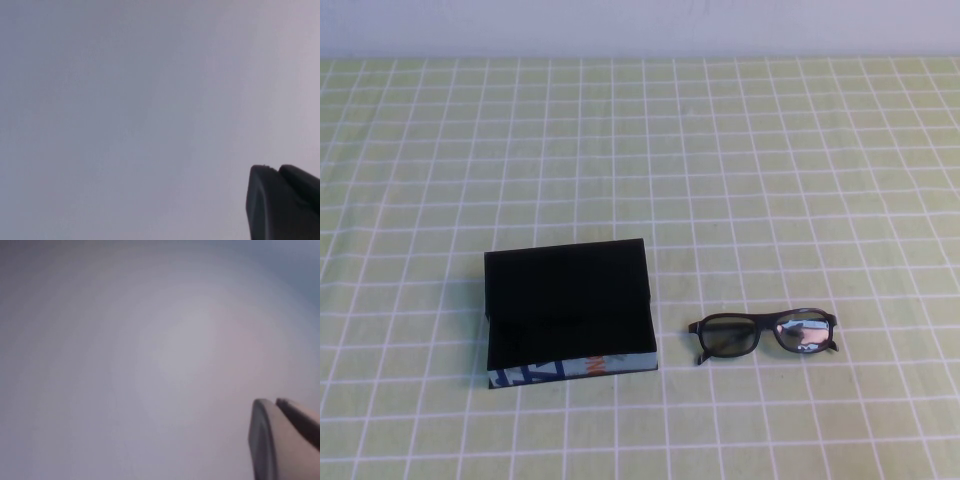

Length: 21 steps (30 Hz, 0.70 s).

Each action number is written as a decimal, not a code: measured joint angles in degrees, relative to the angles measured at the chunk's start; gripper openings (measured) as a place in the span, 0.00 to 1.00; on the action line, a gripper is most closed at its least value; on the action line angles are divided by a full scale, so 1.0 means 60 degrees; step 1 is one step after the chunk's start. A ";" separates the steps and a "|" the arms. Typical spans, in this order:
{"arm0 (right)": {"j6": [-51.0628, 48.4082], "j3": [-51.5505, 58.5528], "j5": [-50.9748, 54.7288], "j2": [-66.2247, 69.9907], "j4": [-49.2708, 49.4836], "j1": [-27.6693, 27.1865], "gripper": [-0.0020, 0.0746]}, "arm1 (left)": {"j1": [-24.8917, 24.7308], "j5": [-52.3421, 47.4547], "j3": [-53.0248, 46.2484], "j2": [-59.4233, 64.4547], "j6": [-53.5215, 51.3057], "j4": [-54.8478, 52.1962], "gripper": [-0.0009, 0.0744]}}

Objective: Return glasses to glasses case

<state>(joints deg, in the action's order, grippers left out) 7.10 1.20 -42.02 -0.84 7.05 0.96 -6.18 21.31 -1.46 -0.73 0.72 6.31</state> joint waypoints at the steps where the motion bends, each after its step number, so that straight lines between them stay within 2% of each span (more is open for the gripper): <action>1: 0.0050 -0.0196 -0.0122 0.0000 0.0118 0.0000 0.00 | 0.0000 0.0912 0.0000 0.0000 0.0421 0.0021 0.01; 4: 0.0750 -0.1395 0.0366 0.0000 0.0250 0.0000 0.00 | 0.0000 0.2889 0.0055 -0.0019 0.1340 0.0078 0.01; 6: 0.1262 -0.2575 0.1524 0.0000 0.0265 0.0000 0.00 | 0.0000 0.2972 0.0471 -0.0019 0.1714 0.0098 0.01; 9: 0.1594 -0.4825 0.4002 0.0238 0.0089 0.0000 0.00 | 0.0000 0.1977 0.1488 -0.0019 0.1888 0.0054 0.01; 14: 0.1569 -0.8017 0.7991 0.2153 -0.0175 0.0000 0.00 | 0.0000 -0.0293 0.3812 0.0321 0.1902 -0.0092 0.01; 21: -0.0009 -1.0498 1.2874 0.5725 -0.0215 0.0000 0.00 | 0.0000 -0.3821 0.5677 0.2491 0.1431 -0.0483 0.01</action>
<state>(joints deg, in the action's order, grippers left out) 7.04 -61.79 35.23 33.51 5.76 0.96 -6.18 -1.62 32.61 14.21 9.31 3.41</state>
